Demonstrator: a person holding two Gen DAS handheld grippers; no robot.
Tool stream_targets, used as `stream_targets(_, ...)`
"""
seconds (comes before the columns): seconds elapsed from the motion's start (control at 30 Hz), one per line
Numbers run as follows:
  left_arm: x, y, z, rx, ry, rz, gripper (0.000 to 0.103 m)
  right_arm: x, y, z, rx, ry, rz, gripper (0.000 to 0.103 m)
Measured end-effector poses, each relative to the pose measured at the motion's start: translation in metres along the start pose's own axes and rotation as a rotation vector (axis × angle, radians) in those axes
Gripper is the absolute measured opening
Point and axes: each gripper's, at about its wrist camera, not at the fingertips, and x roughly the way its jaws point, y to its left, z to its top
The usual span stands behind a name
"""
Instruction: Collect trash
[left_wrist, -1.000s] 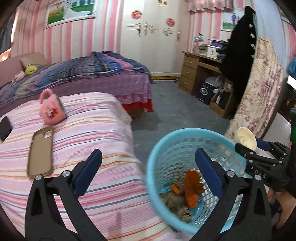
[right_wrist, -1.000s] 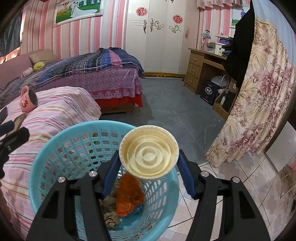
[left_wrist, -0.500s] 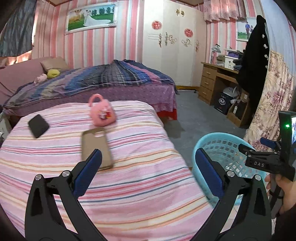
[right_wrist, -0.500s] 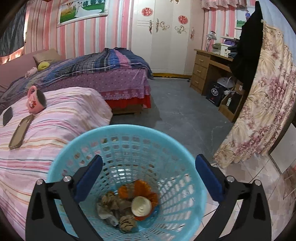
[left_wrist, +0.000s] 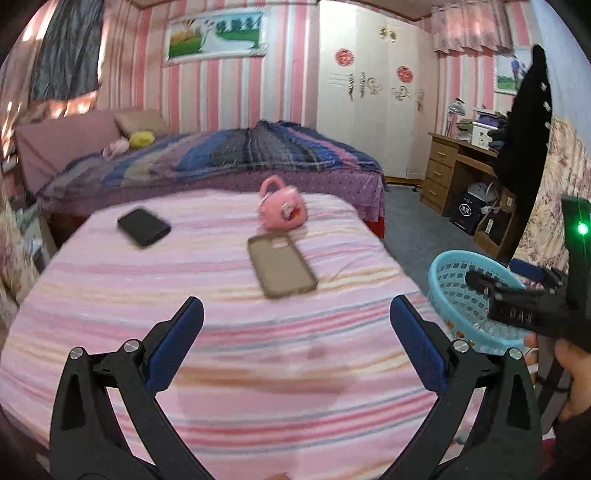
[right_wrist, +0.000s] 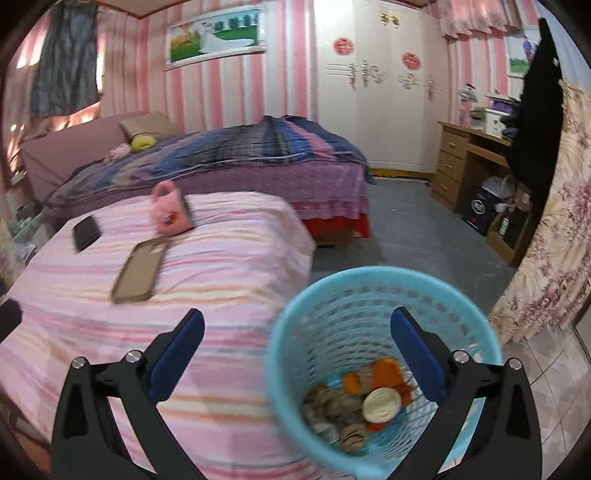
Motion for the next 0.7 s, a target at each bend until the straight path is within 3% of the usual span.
stream_targets(0.17, -0.009, 0.024, -0.017, -0.037, 0.000, 0.045, 0.098, -0.018, 0.029, -0.007, -0.040, -0.025, 0.013, 0.098)
stream_targets(0.33, -0.013, 0.043, -0.030, -0.077, 0.003, 0.063, 0.098, -0.036, 0.050, -0.021, -0.003, -0.031, 0.032, 0.098)
stream_targets(0.7, -0.020, 0.047, -0.034, -0.060, -0.036, 0.118, 0.098, -0.056, 0.079, -0.036, -0.040, -0.084, -0.006, 0.098)
